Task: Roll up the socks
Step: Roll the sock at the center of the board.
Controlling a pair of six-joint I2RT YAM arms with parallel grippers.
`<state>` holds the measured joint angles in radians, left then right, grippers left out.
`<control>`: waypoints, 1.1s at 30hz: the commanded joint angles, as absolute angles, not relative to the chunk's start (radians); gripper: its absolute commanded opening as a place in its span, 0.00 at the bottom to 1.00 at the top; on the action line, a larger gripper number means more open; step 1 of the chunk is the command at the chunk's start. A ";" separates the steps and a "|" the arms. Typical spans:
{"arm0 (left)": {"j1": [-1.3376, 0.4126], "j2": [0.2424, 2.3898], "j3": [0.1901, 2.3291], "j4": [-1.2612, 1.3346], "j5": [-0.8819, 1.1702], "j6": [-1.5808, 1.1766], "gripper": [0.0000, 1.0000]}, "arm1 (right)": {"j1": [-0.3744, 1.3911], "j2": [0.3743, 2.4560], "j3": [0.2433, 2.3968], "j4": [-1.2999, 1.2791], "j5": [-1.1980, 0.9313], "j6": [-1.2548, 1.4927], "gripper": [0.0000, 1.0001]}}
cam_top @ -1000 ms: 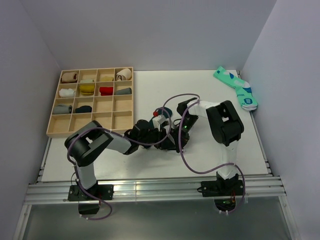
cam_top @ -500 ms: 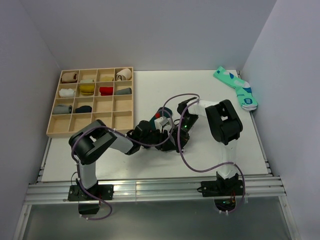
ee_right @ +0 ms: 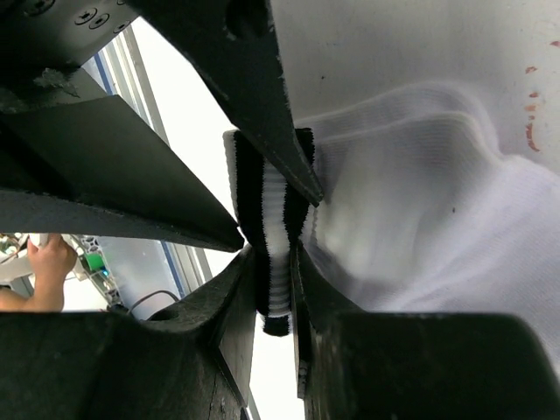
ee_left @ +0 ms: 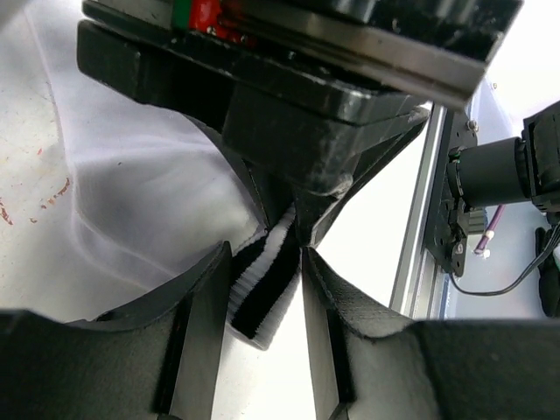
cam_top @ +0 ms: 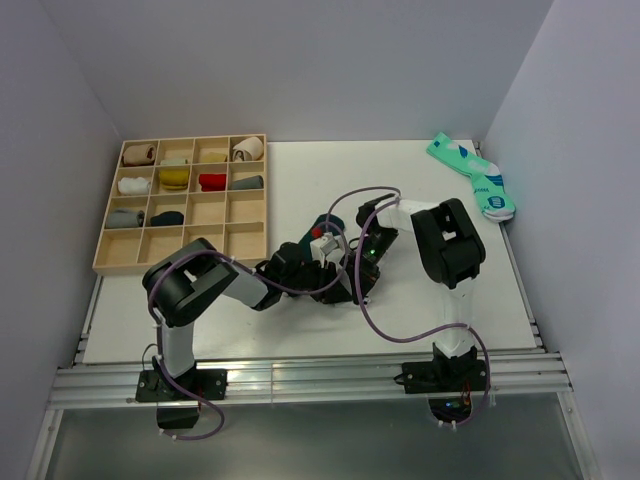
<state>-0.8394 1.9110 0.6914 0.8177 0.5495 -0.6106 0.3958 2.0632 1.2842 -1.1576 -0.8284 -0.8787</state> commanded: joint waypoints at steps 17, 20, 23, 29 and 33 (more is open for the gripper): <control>-0.848 1.962 0.755 0.697 0.627 -0.546 0.37 | 0.373 2.060 1.305 -1.117 -0.831 -0.845 0.13; -0.848 1.971 0.767 0.675 0.633 -0.546 0.31 | 0.373 2.054 1.299 -1.098 -0.828 -0.815 0.13; -0.848 1.979 0.776 0.661 0.640 -0.552 0.22 | 0.371 2.049 1.295 -1.074 -0.822 -0.792 0.13; -0.848 1.997 0.793 0.617 0.637 -0.568 0.00 | 0.368 2.017 1.275 -1.043 -0.813 -0.765 0.25; -0.847 2.019 0.798 0.598 0.629 -0.580 0.00 | 0.361 1.948 1.243 -1.000 -0.793 -0.746 0.35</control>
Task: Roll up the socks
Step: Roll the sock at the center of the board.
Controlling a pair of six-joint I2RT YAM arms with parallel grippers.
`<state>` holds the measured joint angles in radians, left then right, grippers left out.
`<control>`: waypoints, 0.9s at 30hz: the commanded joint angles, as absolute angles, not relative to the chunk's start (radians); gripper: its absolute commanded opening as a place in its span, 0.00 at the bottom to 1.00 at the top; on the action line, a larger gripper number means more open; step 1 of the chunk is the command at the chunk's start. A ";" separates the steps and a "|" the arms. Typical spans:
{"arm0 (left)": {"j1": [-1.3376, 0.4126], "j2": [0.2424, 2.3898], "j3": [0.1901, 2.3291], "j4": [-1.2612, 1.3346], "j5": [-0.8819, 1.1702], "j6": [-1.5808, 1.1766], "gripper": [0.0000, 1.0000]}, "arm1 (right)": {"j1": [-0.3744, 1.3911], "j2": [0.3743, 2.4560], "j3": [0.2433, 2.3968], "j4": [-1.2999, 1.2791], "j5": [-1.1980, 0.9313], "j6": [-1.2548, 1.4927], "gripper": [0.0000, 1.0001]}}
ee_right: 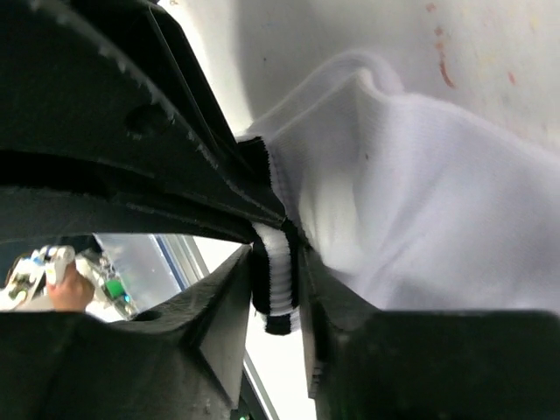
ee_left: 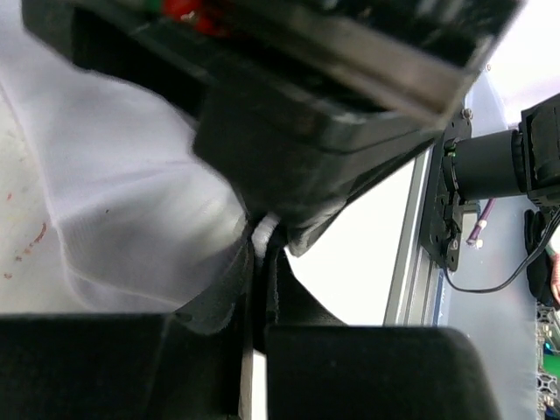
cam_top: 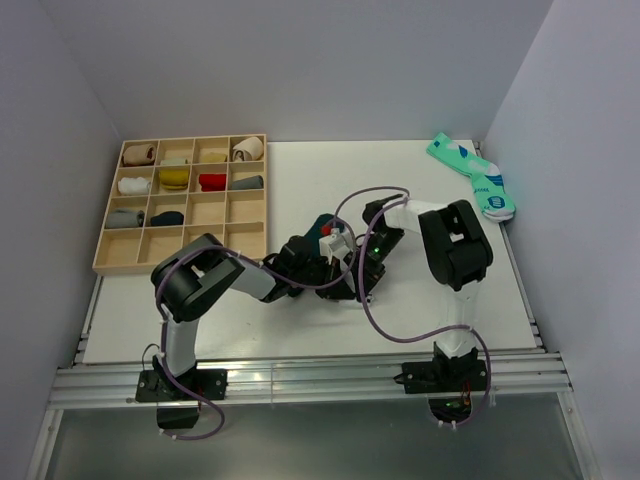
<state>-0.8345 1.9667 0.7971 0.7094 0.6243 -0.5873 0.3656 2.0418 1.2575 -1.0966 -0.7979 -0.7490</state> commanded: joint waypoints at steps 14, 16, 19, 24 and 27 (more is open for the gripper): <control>-0.796 2.042 0.755 0.604 0.620 -0.681 0.00 | 0.278 1.697 1.121 -0.887 -0.747 -0.686 0.48; -0.790 2.046 0.749 0.604 0.617 -0.705 0.00 | 0.261 1.657 1.097 -0.870 -0.746 -0.684 0.48; -0.782 2.060 0.759 0.562 0.611 -0.719 0.00 | 0.235 1.609 1.048 -0.838 -0.729 -0.701 0.48; -0.781 2.062 0.818 0.410 0.606 -0.736 0.00 | 0.233 1.456 0.937 -0.736 -0.663 -0.748 0.47; -0.779 2.074 0.864 0.318 0.621 -0.755 0.00 | 0.233 1.382 0.875 -0.698 -0.647 -0.785 0.48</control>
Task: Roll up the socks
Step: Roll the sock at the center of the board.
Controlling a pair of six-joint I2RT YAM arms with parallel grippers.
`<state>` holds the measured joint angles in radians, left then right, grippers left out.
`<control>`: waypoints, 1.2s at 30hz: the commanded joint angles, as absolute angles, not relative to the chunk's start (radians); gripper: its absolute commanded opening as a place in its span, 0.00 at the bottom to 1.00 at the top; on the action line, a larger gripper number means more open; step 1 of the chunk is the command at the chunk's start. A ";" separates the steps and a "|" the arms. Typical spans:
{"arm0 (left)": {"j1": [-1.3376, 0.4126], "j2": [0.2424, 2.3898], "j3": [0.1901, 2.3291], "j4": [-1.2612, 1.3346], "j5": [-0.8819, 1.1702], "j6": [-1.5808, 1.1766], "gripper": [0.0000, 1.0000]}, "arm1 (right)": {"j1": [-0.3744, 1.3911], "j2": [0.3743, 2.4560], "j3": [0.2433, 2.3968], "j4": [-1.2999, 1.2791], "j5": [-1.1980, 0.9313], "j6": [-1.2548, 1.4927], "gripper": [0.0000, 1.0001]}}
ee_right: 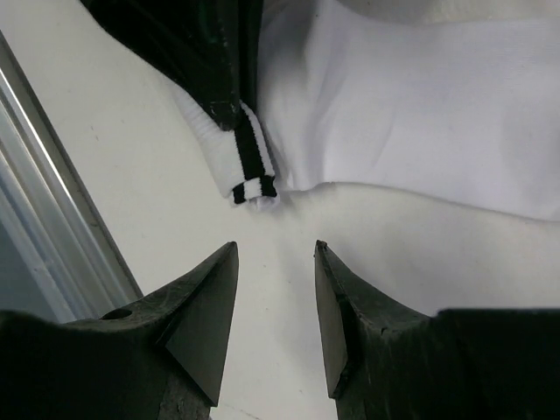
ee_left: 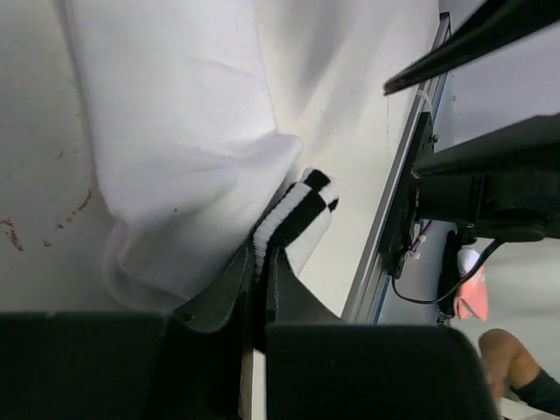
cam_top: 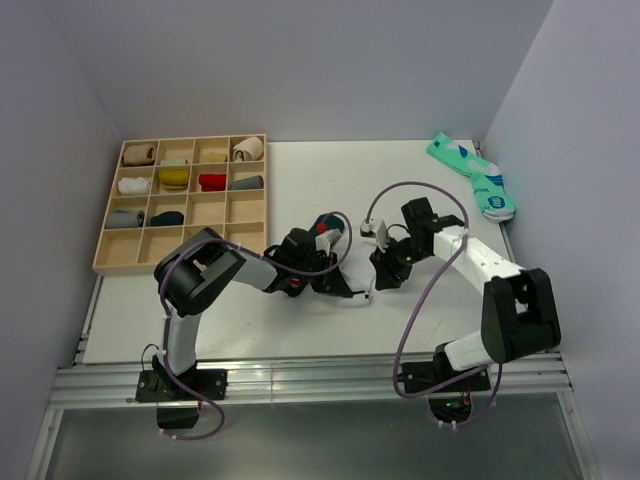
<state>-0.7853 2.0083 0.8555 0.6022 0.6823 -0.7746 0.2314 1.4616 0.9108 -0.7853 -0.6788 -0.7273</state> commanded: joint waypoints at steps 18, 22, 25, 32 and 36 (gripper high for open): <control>-0.753 2.201 1.054 0.083 0.745 -0.883 0.00 | 0.520 1.103 0.563 -0.413 -0.473 -0.841 0.54; -0.749 2.197 1.058 0.069 0.761 -0.884 0.00 | 0.546 1.120 0.551 -0.371 -0.462 -0.854 0.54; -0.744 2.200 1.063 0.052 0.765 -0.876 0.00 | 0.560 1.127 0.537 -0.344 -0.437 -0.862 0.54; -0.729 2.212 1.057 0.055 0.781 -0.870 0.00 | 0.601 1.164 0.526 -0.315 -0.407 -0.871 0.54; -0.729 2.217 1.058 0.052 0.785 -0.868 0.00 | 0.630 1.181 0.518 -0.291 -0.377 -0.868 0.54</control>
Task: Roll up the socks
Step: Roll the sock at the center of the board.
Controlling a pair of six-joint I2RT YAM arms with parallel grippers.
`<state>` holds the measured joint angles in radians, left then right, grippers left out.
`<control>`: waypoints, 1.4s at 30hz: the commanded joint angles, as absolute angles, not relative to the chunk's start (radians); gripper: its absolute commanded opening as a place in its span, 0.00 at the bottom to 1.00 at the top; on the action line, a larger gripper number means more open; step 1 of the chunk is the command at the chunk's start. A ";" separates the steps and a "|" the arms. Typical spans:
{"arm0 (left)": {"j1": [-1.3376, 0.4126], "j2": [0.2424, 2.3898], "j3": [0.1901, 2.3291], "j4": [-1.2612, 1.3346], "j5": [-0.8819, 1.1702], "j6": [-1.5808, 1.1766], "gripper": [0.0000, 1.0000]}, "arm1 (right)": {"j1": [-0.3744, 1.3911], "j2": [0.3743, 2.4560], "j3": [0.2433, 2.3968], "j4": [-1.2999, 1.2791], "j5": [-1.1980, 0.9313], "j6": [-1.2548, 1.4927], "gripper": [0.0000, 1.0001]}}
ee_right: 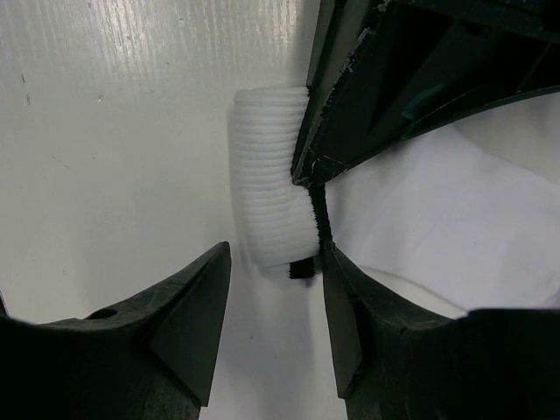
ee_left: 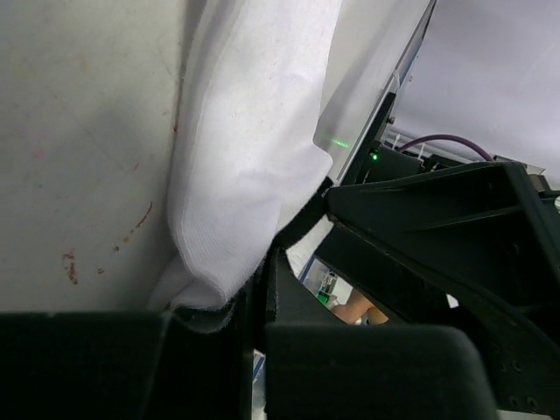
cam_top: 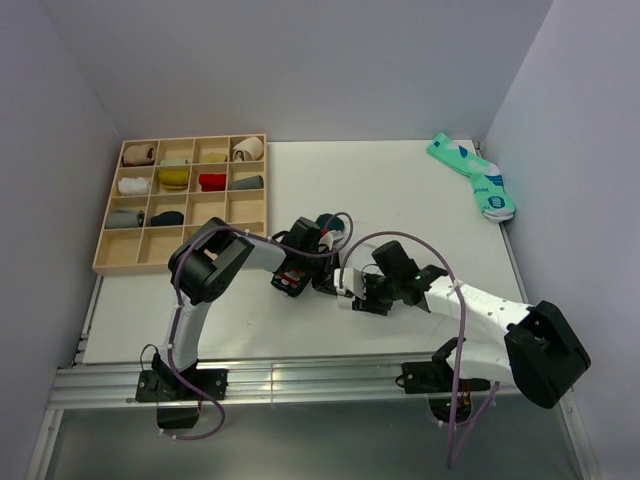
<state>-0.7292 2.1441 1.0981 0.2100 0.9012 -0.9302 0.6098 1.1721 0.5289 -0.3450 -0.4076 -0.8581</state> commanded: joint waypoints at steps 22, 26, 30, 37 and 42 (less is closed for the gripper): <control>-0.715 2.214 1.080 0.077 0.818 -0.881 0.13 | 0.673 1.330 0.551 -0.273 -0.345 -0.818 0.23; -0.707 2.152 1.065 0.080 0.752 -0.876 0.17 | 0.651 1.333 0.569 -0.324 -0.391 -0.811 0.16; -0.704 2.086 1.063 0.077 0.669 -0.850 0.22 | 0.609 1.335 0.610 -0.418 -0.428 -0.822 0.13; -0.704 1.991 1.045 0.136 0.583 -0.816 0.31 | 0.505 1.405 0.709 -0.589 -0.529 -0.877 0.12; -0.704 1.928 0.980 0.224 0.520 -0.807 0.38 | 0.414 1.488 0.787 -0.713 -0.595 -0.940 0.11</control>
<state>-0.7136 1.9820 1.0237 0.1761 0.6407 -0.8585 0.4595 1.4490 0.7372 -0.5465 -0.5365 -0.8864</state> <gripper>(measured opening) 0.377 0.278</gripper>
